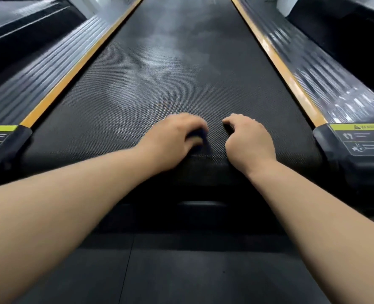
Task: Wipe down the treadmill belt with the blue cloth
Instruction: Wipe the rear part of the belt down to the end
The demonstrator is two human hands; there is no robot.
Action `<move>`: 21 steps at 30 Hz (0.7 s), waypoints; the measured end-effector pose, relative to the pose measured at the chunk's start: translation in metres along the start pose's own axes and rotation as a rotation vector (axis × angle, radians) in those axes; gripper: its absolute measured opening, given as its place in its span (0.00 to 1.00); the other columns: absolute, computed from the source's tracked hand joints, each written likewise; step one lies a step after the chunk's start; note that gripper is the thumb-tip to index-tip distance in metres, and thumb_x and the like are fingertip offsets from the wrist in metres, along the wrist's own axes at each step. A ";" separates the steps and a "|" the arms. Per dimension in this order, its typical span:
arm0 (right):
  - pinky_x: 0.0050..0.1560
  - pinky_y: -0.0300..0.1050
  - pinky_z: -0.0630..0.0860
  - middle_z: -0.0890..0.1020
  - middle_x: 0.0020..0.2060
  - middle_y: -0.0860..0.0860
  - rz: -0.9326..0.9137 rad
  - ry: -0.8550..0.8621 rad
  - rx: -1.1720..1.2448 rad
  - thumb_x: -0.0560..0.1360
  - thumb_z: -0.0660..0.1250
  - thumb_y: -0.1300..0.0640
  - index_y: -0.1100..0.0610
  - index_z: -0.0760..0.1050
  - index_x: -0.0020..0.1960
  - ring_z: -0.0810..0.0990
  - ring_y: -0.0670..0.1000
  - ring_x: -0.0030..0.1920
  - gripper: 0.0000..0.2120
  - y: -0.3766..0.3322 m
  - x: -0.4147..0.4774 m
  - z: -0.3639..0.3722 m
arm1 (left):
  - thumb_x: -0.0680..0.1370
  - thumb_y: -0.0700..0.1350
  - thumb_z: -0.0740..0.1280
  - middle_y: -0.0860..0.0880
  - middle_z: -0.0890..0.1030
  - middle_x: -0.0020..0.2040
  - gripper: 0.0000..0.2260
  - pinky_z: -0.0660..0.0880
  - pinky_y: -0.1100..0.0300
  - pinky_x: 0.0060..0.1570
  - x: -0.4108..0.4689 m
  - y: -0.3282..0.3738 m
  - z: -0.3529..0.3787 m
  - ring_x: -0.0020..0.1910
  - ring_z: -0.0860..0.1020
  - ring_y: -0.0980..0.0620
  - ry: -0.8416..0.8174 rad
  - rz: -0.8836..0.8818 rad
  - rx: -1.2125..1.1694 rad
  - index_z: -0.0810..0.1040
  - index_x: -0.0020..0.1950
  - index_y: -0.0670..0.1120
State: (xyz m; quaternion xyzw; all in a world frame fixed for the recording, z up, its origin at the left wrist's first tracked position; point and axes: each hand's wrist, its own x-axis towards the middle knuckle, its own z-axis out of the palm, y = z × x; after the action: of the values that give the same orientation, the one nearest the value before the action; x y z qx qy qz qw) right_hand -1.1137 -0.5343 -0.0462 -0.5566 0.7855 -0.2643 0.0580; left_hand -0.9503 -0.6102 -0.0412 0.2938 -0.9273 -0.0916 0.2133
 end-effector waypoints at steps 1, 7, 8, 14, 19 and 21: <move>0.66 0.45 0.63 0.75 0.64 0.52 0.006 0.007 0.007 0.72 0.57 0.65 0.53 0.74 0.64 0.70 0.56 0.65 0.23 0.001 -0.001 0.001 | 0.75 0.45 0.68 0.51 0.79 0.55 0.10 0.67 0.62 0.57 0.017 -0.006 0.003 0.57 0.75 0.50 0.058 -0.177 -0.012 0.79 0.56 0.51; 0.63 0.44 0.66 0.79 0.60 0.51 -0.016 0.066 0.009 0.72 0.57 0.65 0.53 0.76 0.62 0.73 0.55 0.62 0.22 0.006 -0.001 0.006 | 0.75 0.45 0.67 0.50 0.79 0.55 0.09 0.66 0.58 0.57 -0.007 0.011 0.008 0.55 0.75 0.47 0.108 -0.120 0.052 0.78 0.55 0.51; 0.66 0.44 0.62 0.79 0.59 0.51 -0.022 0.079 0.006 0.72 0.57 0.65 0.53 0.77 0.61 0.73 0.55 0.62 0.21 0.004 -0.002 0.007 | 0.75 0.45 0.68 0.51 0.79 0.54 0.09 0.67 0.60 0.57 -0.026 0.013 0.001 0.53 0.75 0.48 0.073 -0.043 0.016 0.79 0.54 0.50; 0.73 0.51 0.50 0.83 0.53 0.49 -0.080 0.196 -0.018 0.69 0.52 0.55 0.51 0.81 0.54 0.77 0.53 0.58 0.22 -0.006 -0.010 0.022 | 0.76 0.47 0.67 0.46 0.79 0.59 0.11 0.68 0.56 0.59 -0.020 -0.062 -0.026 0.59 0.75 0.43 0.128 -0.380 0.167 0.78 0.59 0.50; 0.71 0.49 0.54 0.84 0.49 0.50 -0.104 0.255 -0.016 0.69 0.54 0.55 0.51 0.82 0.50 0.78 0.54 0.55 0.19 -0.007 -0.010 0.024 | 0.75 0.47 0.66 0.49 0.79 0.56 0.10 0.71 0.55 0.58 -0.017 -0.010 -0.001 0.56 0.75 0.45 0.118 -0.257 0.112 0.78 0.55 0.52; 0.70 0.50 0.56 0.84 0.49 0.50 -0.121 0.260 -0.034 0.69 0.55 0.55 0.51 0.82 0.50 0.79 0.54 0.55 0.18 -0.008 -0.009 0.025 | 0.74 0.46 0.67 0.51 0.79 0.54 0.09 0.69 0.57 0.58 -0.044 0.009 -0.006 0.53 0.75 0.50 0.045 -0.072 -0.003 0.78 0.54 0.51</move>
State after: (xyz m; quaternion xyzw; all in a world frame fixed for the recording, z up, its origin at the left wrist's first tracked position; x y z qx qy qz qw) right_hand -1.0944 -0.5368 -0.0656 -0.5649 0.7556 -0.3240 -0.0697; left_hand -0.9193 -0.5776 -0.0483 0.3286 -0.9109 -0.0942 0.2311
